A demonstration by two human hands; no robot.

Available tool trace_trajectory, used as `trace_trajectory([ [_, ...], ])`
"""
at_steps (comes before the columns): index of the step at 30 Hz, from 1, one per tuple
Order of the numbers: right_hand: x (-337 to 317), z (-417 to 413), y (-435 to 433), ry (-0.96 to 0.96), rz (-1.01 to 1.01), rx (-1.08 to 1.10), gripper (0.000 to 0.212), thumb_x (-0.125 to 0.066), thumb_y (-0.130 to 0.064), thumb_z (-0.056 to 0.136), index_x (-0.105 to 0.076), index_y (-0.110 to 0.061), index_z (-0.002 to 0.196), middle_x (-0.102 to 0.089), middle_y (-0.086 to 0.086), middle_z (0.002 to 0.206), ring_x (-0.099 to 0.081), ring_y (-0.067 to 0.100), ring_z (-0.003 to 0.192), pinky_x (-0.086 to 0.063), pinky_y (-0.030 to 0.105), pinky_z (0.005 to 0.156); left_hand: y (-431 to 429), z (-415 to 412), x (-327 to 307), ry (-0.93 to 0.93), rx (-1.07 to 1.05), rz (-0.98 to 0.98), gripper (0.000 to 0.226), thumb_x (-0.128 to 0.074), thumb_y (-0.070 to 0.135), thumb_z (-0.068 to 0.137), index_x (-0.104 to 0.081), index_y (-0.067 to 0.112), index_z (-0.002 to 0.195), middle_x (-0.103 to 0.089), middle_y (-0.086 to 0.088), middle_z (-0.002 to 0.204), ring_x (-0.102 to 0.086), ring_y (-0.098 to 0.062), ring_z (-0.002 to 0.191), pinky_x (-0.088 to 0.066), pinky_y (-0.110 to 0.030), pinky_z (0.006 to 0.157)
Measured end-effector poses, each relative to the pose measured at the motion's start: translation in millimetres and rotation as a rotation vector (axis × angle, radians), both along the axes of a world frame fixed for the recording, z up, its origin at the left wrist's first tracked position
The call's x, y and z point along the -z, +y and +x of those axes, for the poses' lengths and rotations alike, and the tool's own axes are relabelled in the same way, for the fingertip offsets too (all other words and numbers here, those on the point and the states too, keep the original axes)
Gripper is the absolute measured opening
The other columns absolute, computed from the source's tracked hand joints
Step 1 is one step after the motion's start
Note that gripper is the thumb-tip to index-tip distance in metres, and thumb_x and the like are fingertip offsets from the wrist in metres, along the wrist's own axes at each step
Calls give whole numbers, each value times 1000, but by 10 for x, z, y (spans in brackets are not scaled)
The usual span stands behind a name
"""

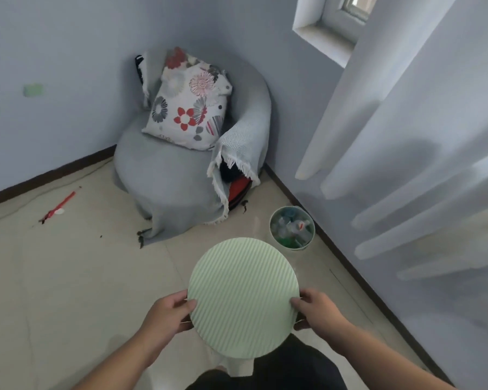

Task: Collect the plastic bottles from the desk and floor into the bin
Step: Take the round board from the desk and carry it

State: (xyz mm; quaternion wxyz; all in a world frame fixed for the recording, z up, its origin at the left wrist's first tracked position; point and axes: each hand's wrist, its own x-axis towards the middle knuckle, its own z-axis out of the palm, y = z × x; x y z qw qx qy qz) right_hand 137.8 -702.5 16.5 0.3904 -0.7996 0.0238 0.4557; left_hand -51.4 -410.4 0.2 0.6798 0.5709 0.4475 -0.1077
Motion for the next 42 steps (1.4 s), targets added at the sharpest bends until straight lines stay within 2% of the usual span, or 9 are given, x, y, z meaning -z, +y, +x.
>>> trace_trajectory([
  [5, 60, 341, 339, 25, 21, 154, 20, -55, -14, 101, -70, -13, 114, -74, 9, 102, -73, 27, 87, -64, 34, 69, 531, 886, -96, 4, 98, 46, 42, -62, 4, 97, -65, 43, 113, -79, -12, 97, -78, -30, 88, -64, -38, 73],
  [10, 368, 866, 521, 26, 3, 292, 22, -56, -13, 100, -65, -21, 118, -73, 10, 102, -73, 28, 87, -65, 39, 71, 764, 1805, -53, 76, 245, 113, 36, -66, 6, 95, -65, 36, 115, -79, -9, 99, -77, -26, 87, -63, -39, 77],
  [14, 545, 1348, 646, 27, -19, 345, 27, -59, -15, 99, -55, -34, 118, -73, 7, 95, -74, 25, 79, -64, 33, 64, 925, 2567, 44, 144, 356, 192, 24, -66, 12, 95, -73, 29, 111, -78, 2, 105, -74, -18, 97, -62, -38, 82],
  [19, 602, 1825, 768, 84, -51, 500, 29, -58, -16, 97, -58, -28, 124, -70, 6, 100, -72, 22, 84, -61, 27, 57, 1007, 3510, 219, 192, 438, 278, 12, -67, 18, 94, -76, 21, 102, -79, 0, 95, -76, -18, 90, -65, -38, 78],
  [24, 784, 2140, 856, 117, -123, 702, 27, -56, -18, 94, -59, -21, 121, -68, 3, 100, -69, 20, 85, -63, 36, 66, 973, 4372, 506, 198, 649, 320, 12, -66, 20, 93, -73, 25, 101, -76, 3, 99, -74, -18, 91, -65, -45, 78],
  [28, 1286, 2371, 865, 119, -188, 866, 30, -55, -18, 94, -60, -16, 123, -65, 0, 101, -66, 20, 87, -62, 37, 65, 848, 4990, 1065, 162, 860, 325, 17, -64, 19, 95, -67, 30, 108, -72, 6, 106, -71, -16, 97, -64, -44, 81],
  [34, 2502, 2577, 843, 106, -272, 1017, 29, -61, -22, 92, -64, -10, 118, -70, 11, 107, -68, 31, 95, -59, 52, 86, 522, 5699, 2274, 153, 1070, 309, 30, -61, 10, 96, -61, 26, 121, -71, 1, 109, -70, -23, 96, -60, -51, 88],
  [38, 3375, 2736, 845, 84, -322, 1099, 35, -67, -27, 90, -63, -10, 121, -71, 10, 110, -68, 32, 100, -57, 44, 88, 277, 5995, 3135, 151, 1080, 370, 31, -64, 15, 95, -61, 16, 126, -70, -8, 113, -68, -30, 103, -56, -51, 95],
  [42, 4190, 2915, 757, 26, -371, 1109, 41, -68, -32, 91, -60, -8, 123, -69, 10, 112, -65, 31, 103, -49, 33, 82, 100, 6189, 3920, 117, 1040, 401, 35, -71, 27, 93, -61, 17, 124, -68, -4, 108, -67, -25, 97, -57, -46, 93],
])
